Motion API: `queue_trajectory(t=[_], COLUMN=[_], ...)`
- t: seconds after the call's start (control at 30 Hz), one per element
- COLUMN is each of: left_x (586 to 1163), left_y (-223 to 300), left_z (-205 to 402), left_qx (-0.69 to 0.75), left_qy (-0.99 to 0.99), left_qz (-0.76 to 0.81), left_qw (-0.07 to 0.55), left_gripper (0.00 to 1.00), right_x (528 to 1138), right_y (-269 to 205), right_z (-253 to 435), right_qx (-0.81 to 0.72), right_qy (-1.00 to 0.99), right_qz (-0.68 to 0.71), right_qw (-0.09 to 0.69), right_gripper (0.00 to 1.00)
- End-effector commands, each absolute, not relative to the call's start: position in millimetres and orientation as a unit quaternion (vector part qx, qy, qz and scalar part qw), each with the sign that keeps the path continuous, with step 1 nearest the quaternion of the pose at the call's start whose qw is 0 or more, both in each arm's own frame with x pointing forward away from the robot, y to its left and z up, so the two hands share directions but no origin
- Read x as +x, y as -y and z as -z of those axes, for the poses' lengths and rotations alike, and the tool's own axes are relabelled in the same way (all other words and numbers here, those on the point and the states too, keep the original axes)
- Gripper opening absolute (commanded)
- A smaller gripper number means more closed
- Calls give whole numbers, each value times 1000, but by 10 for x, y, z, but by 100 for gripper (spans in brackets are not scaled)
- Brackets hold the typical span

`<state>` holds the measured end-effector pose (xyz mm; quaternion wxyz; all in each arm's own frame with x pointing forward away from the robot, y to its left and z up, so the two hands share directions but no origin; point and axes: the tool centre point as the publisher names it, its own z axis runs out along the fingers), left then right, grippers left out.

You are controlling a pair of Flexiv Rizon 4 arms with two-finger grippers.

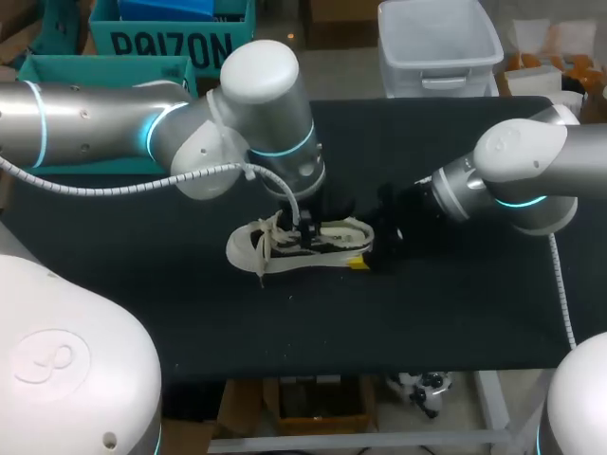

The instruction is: Open the shoe tongue, take the insole out of the shoe, put the insole back into the shoe, and pack the shoe into the shoebox

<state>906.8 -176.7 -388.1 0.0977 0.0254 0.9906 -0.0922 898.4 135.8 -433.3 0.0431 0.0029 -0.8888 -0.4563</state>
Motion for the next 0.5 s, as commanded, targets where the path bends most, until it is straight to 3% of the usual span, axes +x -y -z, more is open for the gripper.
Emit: queue_trajectory(t=[0.03, 0.5], left_x=[9531, 9245], left_y=[1937, 1994], left_z=[3678, 3349], left_qx=[26, 41], left_qy=[-991, -992], left_qz=[93, 110], left_qw=[91, 43], left_gripper=[0, 0], right_x=[8916, 8916], right_y=[-1413, -1413], right_z=[4422, 4422], right_qx=[6, 6], right_qy=[888, 888], right_qz=[458, 458], right_qw=[46, 46], right_gripper=[0, 0])
